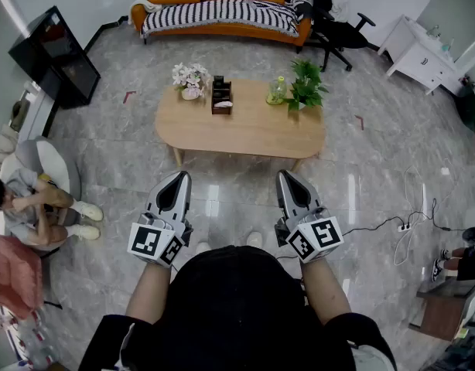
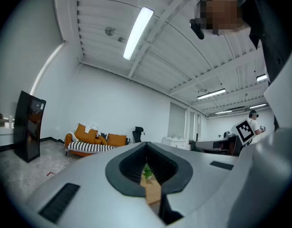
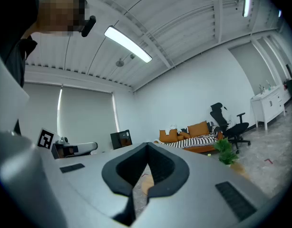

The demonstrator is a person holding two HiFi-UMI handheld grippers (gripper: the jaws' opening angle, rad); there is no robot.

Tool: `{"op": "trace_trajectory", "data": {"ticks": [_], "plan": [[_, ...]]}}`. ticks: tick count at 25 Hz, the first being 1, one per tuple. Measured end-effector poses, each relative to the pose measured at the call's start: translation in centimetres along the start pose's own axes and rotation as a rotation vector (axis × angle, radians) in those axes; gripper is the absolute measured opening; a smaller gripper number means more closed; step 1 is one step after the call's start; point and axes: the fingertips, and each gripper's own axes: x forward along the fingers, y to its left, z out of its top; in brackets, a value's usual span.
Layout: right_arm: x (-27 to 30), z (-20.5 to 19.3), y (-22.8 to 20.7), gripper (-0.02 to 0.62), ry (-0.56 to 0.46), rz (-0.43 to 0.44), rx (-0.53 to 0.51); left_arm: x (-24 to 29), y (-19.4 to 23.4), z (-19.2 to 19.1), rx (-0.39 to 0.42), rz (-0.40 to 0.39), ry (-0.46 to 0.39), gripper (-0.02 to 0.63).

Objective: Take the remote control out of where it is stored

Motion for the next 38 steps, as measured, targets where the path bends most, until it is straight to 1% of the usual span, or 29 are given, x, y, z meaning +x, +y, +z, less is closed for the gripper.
{"op": "trace_trajectory", "data": {"ticks": [5, 8, 11, 13, 17, 23, 26, 29, 33, 38], "plan": [[-0.7, 0.0, -1.3, 0.006, -0.006, -0.01, 0.015, 0.9, -0.9, -0.4, 0.005, -0.002, 0.019, 0.008], [-0.9, 0.5, -2.7, 0.006, -0.017, -0.013, 0.013, 1.8, -1.6, -0.3, 0.005, -0.004, 0.016, 0.008], [-1.2, 0.9, -4.3, 0.006, -0.021, -0.031, 0.015, 2.8, -2.3, -0.4, 0.026, -0.006, 0.023, 0.008], [-1.5, 0.9, -5.3, 0.006, 0.0, -0.049, 0.009, 3.5, -2.8, -0.3, 0.039, -0.001, 0.031, 0.008], [-2.0, 0.9, -7.4, 0.006, 0.029, -0.067, -0.028, 4.8, -3.6, -1.0, 0.036, 0.015, 0.039, 0.008], [-3.9, 1.0, -11.0, 0.006, 0.04, -0.068, -0.003, 6.7, -5.5, -2.2, 0.022, 0.041, 0.051, 0.008], [-4.8, 1.1, -12.5, 0.007, 0.052, -0.058, 0.014, 7.7, -6.9, -2.4, 0.035, 0.05, 0.063, 0.008], [-5.3, 0.7, -14.4, 0.006, 0.071, -0.077, 0.032, 8.5, -8.2, -3.2, 0.028, 0.045, 0.09, 0.008], [-4.4, 0.2, -15.8, 0.006, 0.084, -0.105, 0.072, 9.3, -7.8, -3.3, 0.044, 0.035, 0.129, 0.008], [-1.6, 0.2, -16.9, 0.006, 0.098, -0.121, 0.056, 12.0, -5.0, -2.7, 0.024, 0.029, 0.103, 0.008]]}}
